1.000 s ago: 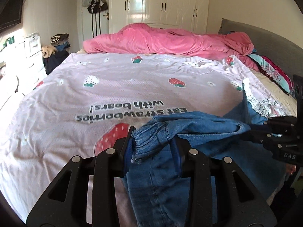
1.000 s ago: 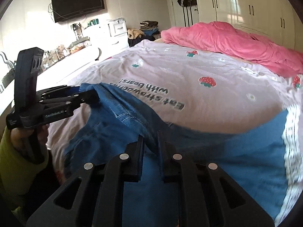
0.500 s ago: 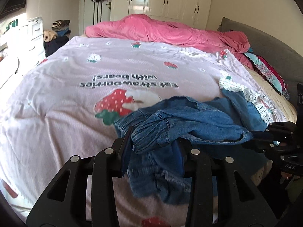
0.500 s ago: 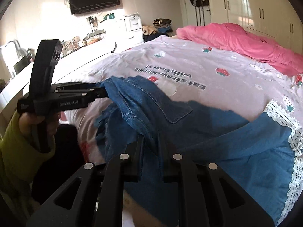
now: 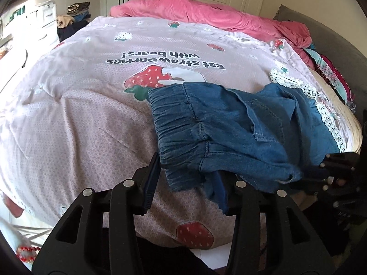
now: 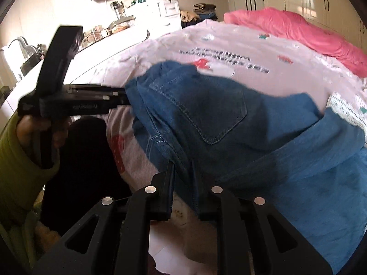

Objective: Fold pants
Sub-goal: 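Lift the hem with both grippers and fold it over toward the waistband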

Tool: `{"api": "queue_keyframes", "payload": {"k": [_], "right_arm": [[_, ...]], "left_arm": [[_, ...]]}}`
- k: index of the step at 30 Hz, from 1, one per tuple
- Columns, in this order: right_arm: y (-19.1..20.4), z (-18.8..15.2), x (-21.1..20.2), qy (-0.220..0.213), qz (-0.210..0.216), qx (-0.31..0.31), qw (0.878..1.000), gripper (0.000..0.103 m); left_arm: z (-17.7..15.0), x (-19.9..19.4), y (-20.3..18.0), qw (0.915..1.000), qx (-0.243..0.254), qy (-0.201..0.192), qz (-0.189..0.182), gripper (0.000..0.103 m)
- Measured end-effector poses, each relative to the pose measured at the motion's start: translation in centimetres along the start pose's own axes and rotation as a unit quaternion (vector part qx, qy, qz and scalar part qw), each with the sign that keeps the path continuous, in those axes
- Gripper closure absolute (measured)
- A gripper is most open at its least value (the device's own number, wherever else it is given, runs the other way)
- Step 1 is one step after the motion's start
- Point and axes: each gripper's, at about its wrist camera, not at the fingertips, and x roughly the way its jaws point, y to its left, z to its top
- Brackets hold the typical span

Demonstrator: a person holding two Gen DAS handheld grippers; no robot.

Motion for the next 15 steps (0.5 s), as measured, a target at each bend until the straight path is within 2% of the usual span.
{"api": "queue_keyframes", "payload": {"k": [6,9,10,12,15], "right_arm": [[0.4,-0.6,1.1,0.010,-0.005,-0.011,1.000,0.088],[0.2,-0.8,1.3,0.010,0.000,-0.004,1.000,0.088],[0.0,-1.0,1.5,0.015,0.002,0.004,1.000,0.088],[-0.1,-1.2,1.5,0.017,0.007,0.004,1.000,0.088],[-0.1,-1.3,1.5,0.017,0.014,0.003,1.000,0.085]], "left_arm": [[-0.8,-0.5,0.8,0.9998,-0.017,0.010,0.003,0.057],[-1.4,-1.2,1.2,0.9997,-0.018,0.013,0.011,0.056],[-1.6,-1.7,1.3,0.9994,-0.019,0.013,0.025,0.056],[-1.7,-2.8,1.7,0.9991,-0.022,0.007,0.037,0.056],[-1.0,-4.7,1.7,0.9990,-0.034,-0.014,0.025,0.056]]}}
